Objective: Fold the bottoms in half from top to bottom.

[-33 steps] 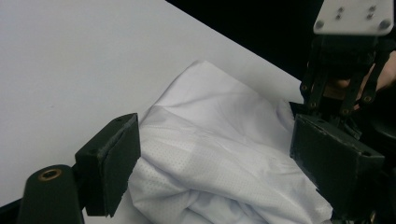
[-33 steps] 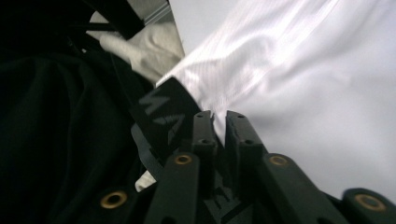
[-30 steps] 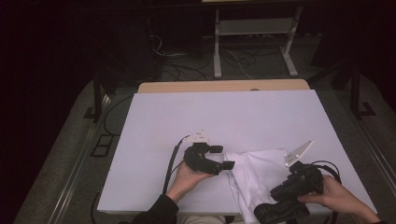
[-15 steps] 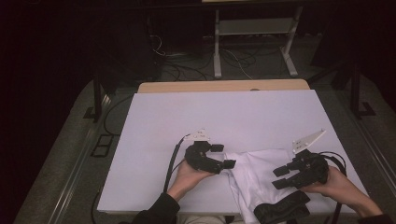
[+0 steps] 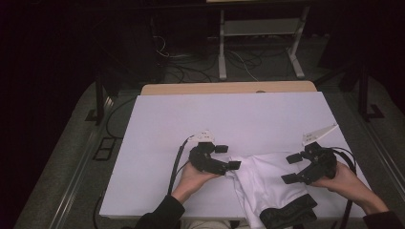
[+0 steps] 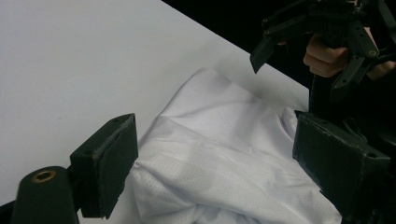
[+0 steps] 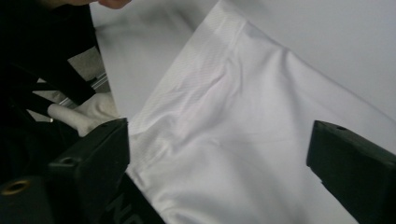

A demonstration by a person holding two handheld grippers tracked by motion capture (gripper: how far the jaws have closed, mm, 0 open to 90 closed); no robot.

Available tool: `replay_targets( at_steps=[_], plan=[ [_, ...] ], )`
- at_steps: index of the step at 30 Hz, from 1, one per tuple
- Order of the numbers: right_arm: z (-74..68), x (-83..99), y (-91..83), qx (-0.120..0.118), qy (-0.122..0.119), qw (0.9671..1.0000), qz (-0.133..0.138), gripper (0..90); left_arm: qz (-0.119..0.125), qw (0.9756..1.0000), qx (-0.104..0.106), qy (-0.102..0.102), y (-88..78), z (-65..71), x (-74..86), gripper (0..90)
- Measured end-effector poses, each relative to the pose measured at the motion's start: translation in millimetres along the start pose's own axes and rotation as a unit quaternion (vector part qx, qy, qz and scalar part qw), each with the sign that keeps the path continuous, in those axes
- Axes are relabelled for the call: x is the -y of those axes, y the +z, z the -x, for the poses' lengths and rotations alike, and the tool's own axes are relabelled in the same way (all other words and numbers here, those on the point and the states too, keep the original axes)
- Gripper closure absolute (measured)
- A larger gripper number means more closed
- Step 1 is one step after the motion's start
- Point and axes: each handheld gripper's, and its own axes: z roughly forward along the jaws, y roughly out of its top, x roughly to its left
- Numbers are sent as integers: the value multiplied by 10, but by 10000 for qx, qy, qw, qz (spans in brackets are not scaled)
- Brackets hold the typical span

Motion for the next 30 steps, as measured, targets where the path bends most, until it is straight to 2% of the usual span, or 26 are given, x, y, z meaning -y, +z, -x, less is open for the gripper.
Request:
replay_targets(
  at_steps=[9, 17, 24, 30],
  plan=[
    [230, -11, -26, 168, 199, 9992, 291, 13, 2, 9999, -96, -120, 43, -93, 2, 132],
    [404, -16, -16, 329, 290, 9984, 358, 14, -52, 9995, -211, -211, 91, -190, 10, 131],
    [584, -17, 59, 459, 449, 9976, 247, 20, -123, 9994, -194, -275, 157, -211, 29, 131],
    [720, 2, 136, 667, 508, 9964, 86, 69, -212, 9989, -256, -344, 216, -257, 37, 131]
  ],
)
